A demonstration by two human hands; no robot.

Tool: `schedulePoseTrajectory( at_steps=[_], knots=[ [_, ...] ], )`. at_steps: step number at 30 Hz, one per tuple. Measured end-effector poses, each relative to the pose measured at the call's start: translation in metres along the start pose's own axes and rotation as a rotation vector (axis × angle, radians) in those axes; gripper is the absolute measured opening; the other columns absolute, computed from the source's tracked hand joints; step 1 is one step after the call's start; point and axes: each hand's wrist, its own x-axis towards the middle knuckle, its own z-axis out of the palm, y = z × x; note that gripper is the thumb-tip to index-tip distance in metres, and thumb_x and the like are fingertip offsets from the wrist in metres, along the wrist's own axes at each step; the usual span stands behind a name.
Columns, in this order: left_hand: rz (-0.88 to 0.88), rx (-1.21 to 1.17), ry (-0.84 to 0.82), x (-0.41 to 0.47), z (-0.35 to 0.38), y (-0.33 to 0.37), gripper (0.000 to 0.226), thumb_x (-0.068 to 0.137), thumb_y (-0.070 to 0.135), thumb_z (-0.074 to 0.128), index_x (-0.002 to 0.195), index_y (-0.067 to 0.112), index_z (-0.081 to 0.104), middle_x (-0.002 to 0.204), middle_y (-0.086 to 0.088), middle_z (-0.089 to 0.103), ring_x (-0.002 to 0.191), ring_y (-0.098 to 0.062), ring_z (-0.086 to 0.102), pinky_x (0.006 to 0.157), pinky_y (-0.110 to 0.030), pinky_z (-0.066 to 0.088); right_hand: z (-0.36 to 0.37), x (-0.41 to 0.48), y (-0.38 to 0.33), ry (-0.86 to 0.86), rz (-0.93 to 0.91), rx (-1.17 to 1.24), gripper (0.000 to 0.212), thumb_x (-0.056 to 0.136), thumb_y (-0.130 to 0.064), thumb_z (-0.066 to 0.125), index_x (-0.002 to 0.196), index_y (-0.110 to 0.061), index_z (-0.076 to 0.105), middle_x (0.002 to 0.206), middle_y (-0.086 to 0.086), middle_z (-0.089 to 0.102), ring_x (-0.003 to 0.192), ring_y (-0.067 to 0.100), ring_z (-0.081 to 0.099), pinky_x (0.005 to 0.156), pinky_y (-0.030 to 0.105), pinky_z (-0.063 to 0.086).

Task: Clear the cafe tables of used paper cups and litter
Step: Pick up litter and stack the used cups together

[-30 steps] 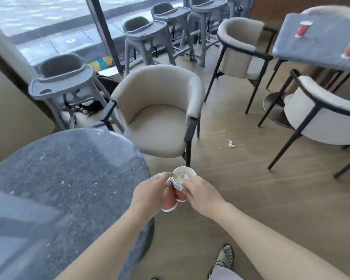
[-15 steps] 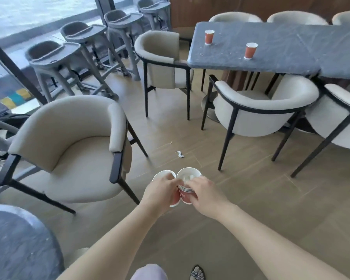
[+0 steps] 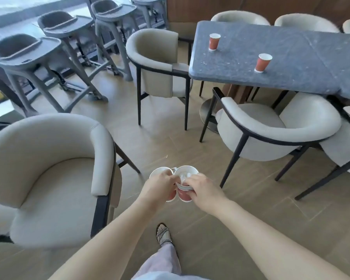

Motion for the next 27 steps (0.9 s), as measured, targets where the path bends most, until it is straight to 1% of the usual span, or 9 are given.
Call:
schedulePoseTrajectory(
  at_steps=[2, 4, 7, 11, 13, 15, 17, 22, 27],
  knots=[
    [-0.01, -0.009, -0.016, 0.03, -0.016, -0.016, 0.022, 0.09, 0.022, 0.049, 0.108, 0.024, 0.06, 0.104, 0.0, 0.051, 0.093, -0.023, 0.055, 0.068, -0.037, 0.052, -0.01, 0.035, 0.005, 0.008, 0.005, 0.005, 0.02, 0.09, -0.017, 0.05, 0.107, -0.013, 0.06, 0.109, 0.005, 0.06, 0.108, 0.021, 0.046, 0.083, 0.025, 0.035],
    [-0.029, 0.002, -0.042, 0.06, -0.031, -0.033, 0.022, 0.09, 0.023, 0.048, 0.109, 0.024, 0.059, 0.106, -0.001, 0.05, 0.094, -0.025, 0.055, 0.071, -0.039, 0.053, -0.017, 0.068, 0.009, 0.007, 0.004, 0.017, 0.019, 0.09, -0.015, 0.051, 0.106, -0.013, 0.06, 0.109, 0.005, 0.059, 0.109, 0.022, 0.046, 0.085, 0.029, 0.039],
    [-0.041, 0.062, -0.064, 0.095, -0.048, -0.052, 0.023, 0.092, 0.025, 0.046, 0.112, 0.023, 0.059, 0.109, -0.003, 0.052, 0.094, -0.027, 0.058, 0.071, -0.036, 0.052, -0.021, 0.11, 0.015, 0.021, 0.002, 0.029, 0.019, 0.087, -0.008, 0.053, 0.104, -0.007, 0.062, 0.111, 0.01, 0.06, 0.108, 0.025, 0.048, 0.086, 0.031, 0.039],
    [-0.044, 0.048, -0.095, 0.128, -0.057, -0.073, 0.023, 0.092, 0.024, 0.044, 0.11, 0.021, 0.059, 0.106, -0.003, 0.053, 0.095, -0.027, 0.057, 0.073, -0.035, 0.051, -0.022, 0.149, 0.026, 0.038, -0.019, 0.072, 0.017, 0.084, -0.006, 0.057, 0.099, -0.004, 0.064, 0.105, 0.011, 0.061, 0.104, 0.026, 0.05, 0.086, 0.031, 0.041],
    [-0.064, 0.054, -0.114, 0.145, -0.058, -0.083, 0.024, 0.092, 0.023, 0.044, 0.111, 0.021, 0.059, 0.106, -0.004, 0.053, 0.095, -0.028, 0.057, 0.073, -0.037, 0.051, -0.022, 0.168, 0.037, 0.055, -0.035, 0.086, 0.017, 0.081, -0.004, 0.06, 0.098, -0.003, 0.065, 0.106, 0.011, 0.062, 0.105, 0.026, 0.051, 0.088, 0.026, 0.04],
    [-0.094, 0.053, -0.135, 0.165, -0.055, -0.094, 0.024, 0.093, 0.022, 0.045, 0.113, 0.022, 0.058, 0.108, -0.004, 0.052, 0.095, -0.029, 0.057, 0.073, -0.039, 0.052, -0.02, 0.189, 0.051, 0.054, -0.044, 0.087, 0.018, 0.078, -0.001, 0.062, 0.096, -0.003, 0.066, 0.104, 0.01, 0.063, 0.105, 0.026, 0.052, 0.085, 0.019, 0.035],
    [-0.132, 0.055, -0.146, 0.184, -0.053, -0.104, 0.024, 0.093, 0.023, 0.045, 0.114, 0.022, 0.057, 0.109, -0.003, 0.052, 0.095, -0.029, 0.058, 0.072, -0.039, 0.051, -0.019, 0.211, 0.066, 0.028, -0.059, 0.084, 0.019, 0.078, -0.002, 0.062, 0.097, -0.005, 0.066, 0.105, 0.007, 0.063, 0.106, 0.026, 0.052, 0.082, 0.017, 0.033],
    [-0.249, 0.081, -0.187, 0.225, -0.036, -0.129, 0.023, 0.092, 0.025, 0.046, 0.114, 0.025, 0.055, 0.11, 0.0, 0.051, 0.094, -0.027, 0.058, 0.06, -0.032, 0.044, -0.008, 0.264, 0.112, -0.051, -0.08, 0.088, 0.027, 0.081, -0.008, 0.061, 0.107, -0.013, 0.061, 0.115, 0.001, 0.056, 0.108, 0.021, 0.049, 0.079, 0.021, 0.035],
    [-0.366, 0.014, -0.217, 0.271, 0.01, -0.162, 0.021, 0.088, 0.031, 0.051, 0.109, 0.027, 0.057, 0.11, 0.002, 0.053, 0.096, -0.025, 0.058, 0.059, -0.031, 0.042, 0.03, 0.311, 0.168, -0.18, -0.05, 0.068, 0.03, 0.082, -0.014, 0.06, 0.112, -0.017, 0.058, 0.119, -0.001, 0.052, 0.109, 0.02, 0.048, 0.082, 0.03, 0.042]
  ],
)
